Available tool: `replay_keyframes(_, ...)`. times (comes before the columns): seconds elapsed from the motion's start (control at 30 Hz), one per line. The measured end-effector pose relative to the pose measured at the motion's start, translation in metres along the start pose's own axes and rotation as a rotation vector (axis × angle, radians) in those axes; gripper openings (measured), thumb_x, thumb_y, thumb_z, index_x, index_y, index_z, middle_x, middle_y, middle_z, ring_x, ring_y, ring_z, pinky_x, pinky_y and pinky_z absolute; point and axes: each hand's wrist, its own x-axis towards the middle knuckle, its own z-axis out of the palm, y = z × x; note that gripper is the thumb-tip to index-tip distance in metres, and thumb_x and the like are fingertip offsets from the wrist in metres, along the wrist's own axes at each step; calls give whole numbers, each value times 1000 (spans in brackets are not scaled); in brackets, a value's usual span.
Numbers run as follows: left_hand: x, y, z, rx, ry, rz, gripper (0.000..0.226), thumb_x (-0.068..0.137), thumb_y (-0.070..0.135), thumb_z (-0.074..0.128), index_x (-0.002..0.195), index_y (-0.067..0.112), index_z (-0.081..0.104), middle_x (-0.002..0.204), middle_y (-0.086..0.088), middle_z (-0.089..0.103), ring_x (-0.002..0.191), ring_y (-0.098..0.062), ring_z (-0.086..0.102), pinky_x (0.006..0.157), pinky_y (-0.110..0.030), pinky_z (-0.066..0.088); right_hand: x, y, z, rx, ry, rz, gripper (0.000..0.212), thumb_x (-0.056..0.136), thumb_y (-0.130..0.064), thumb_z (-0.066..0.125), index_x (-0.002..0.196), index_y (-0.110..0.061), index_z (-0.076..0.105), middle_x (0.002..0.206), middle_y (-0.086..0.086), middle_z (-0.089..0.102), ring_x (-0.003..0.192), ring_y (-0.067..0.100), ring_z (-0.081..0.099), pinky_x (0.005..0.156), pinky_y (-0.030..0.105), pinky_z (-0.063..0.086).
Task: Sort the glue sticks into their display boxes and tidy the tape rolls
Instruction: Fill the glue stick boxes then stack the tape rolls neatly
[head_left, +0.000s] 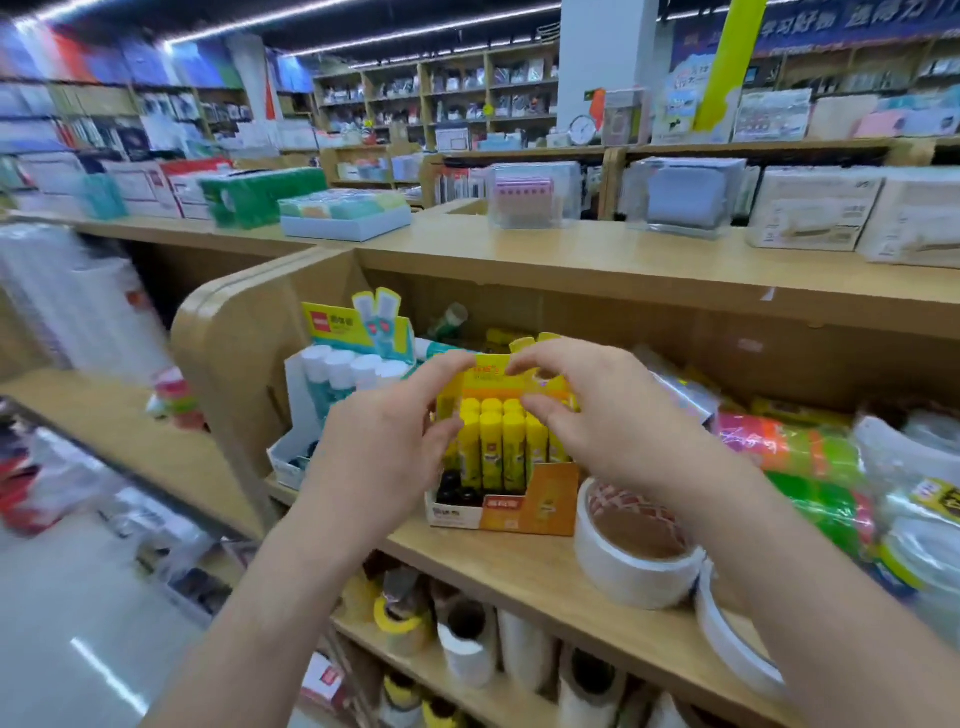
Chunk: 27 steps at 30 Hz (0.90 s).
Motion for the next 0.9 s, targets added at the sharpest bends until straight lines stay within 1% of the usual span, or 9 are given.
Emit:
replay_keyframes(0.1, -11, -9, 18, 52, 12, 17, 56, 81, 18, 75, 132, 27, 55, 94, -2, 72, 84, -20, 68, 73, -38, 58, -2, 2, 8, -162, -116, -7, 29, 96, -25, 53, 124, -27, 58, 129, -6, 59, 120, 21, 50, 97, 45, 44)
replay_keyframes(0.17, -16, -15, 29, -6, 10, -16, 51, 82, 15, 73, 130, 22, 58, 104, -3, 71, 93, -20, 67, 80, -40, 58, -6, 4, 11, -248, -172, 17, 30, 98, -26, 48, 127, -31, 55, 128, -8, 59, 120, 20, 49, 96, 46, 44)
replay_keyframes(0.23, -18, -23, 38, -29, 27, -38, 44, 84, 14, 71, 127, 18, 62, 115, -3, 69, 106, -19, 64, 90, -34, 52, -10, 8, 12, -260, -203, 50, 29, 99, -27, 45, 126, -33, 55, 126, -9, 60, 119, 20, 50, 94, 45, 44)
replay_keyframes(0.27, -18, -26, 41, -25, 36, -42, 42, 84, 13, 71, 125, 17, 63, 118, -2, 68, 109, -19, 62, 92, -31, 50, -12, 11, 12, -241, -209, 54, 28, 99, -26, 45, 125, -32, 56, 125, -9, 60, 118, 19, 52, 94, 45, 45)
replay_keyframes(0.33, -18, -28, 44, -24, 48, -42, 39, 85, 12, 70, 123, 15, 65, 121, -3, 66, 112, -19, 60, 94, -33, 51, -13, 15, 12, -197, -217, 56, 29, 99, -24, 45, 125, -29, 58, 123, -7, 62, 115, 18, 55, 93, 41, 47)
replay_keyframes(0.43, -15, -28, 47, 16, 73, -31, 34, 85, 8, 69, 119, 11, 67, 120, -7, 62, 109, -24, 60, 87, -39, 55, -11, 17, 10, -178, -220, 56, 31, 99, -23, 45, 127, -27, 59, 123, -6, 64, 113, 17, 57, 92, 38, 48)
replay_keyframes(0.53, -12, -26, 48, 52, 84, -21, 35, 83, 9, 71, 118, 9, 67, 116, -9, 66, 107, -26, 63, 85, -41, 57, -12, 17, 8, -176, -228, 52, 32, 100, -22, 44, 128, -27, 58, 125, -7, 63, 115, 16, 56, 93, 39, 47)
replay_keyframes(0.7, -11, -29, 51, 141, 79, 17, 32, 77, 12, 77, 108, 7, 70, 107, -9, 71, 100, -27, 66, 84, -39, 54, -14, 18, 5, -132, -213, 67, 34, 100, -19, 42, 129, -27, 58, 127, -7, 62, 118, 14, 55, 97, 35, 46)
replay_keyframes(0.9, -13, -30, 52, 282, 47, 47, 32, 79, 14, 75, 110, 8, 70, 109, -6, 71, 98, -26, 60, 77, -39, 55, -17, 17, 4, -83, -209, 104, 35, 100, -17, 41, 128, -30, 60, 125, -6, 63, 111, 14, 57, 92, 34, 48)
